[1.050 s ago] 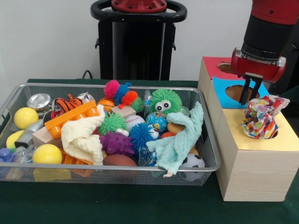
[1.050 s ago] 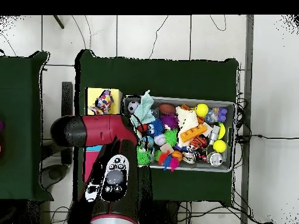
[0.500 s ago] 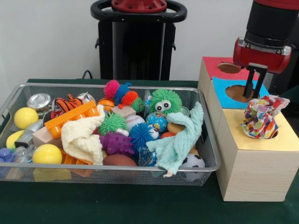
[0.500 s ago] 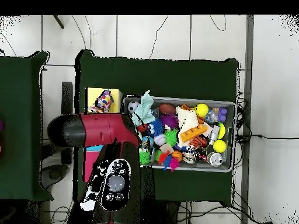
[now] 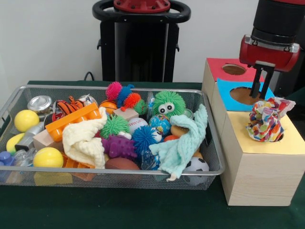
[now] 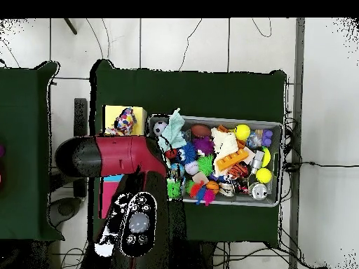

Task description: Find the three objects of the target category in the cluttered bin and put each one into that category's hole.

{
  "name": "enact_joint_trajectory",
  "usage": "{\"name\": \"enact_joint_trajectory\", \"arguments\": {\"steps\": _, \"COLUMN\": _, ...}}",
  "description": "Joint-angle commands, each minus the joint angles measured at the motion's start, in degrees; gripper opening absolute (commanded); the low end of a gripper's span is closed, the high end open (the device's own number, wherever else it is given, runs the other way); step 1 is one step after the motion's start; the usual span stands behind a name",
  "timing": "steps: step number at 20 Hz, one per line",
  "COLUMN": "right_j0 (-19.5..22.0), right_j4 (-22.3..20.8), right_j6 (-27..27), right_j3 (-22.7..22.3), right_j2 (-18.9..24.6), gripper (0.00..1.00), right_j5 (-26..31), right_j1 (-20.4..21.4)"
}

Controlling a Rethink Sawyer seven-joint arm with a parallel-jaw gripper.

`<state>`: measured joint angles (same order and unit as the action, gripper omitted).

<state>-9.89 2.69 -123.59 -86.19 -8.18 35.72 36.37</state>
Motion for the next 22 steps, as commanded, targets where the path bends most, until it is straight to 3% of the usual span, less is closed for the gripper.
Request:
{"name": "enact_joint_trajectory", "arguments": {"steps": 1, "right_j0": 1.17, "right_j4": -1.19, "right_j6": -3.38, "right_j3": 0.58, "right_j2": 2.32, "gripper": 0.00, "right_j5": 5.58, "right_j1": -1.45}}
{"name": "enact_joint_trajectory", "arguments": {"steps": 12, "right_j0": 0.28, "right_j4": -1.04, "right_j6": -5.27, "right_j3": 5.13, "right_j2": 1.00, "gripper": 0.00, "right_j5": 6.73, "right_j1": -1.60}}
{"name": "enact_joint_trajectory", "arguments": {"steps": 22, "right_j0": -2.42, "right_j4": -3.96, "right_j6": -5.70, "right_j3": 7.72, "right_j2": -3.03, "gripper": 0.00, "right_j5": 6.09, "right_j1": -2.57}}
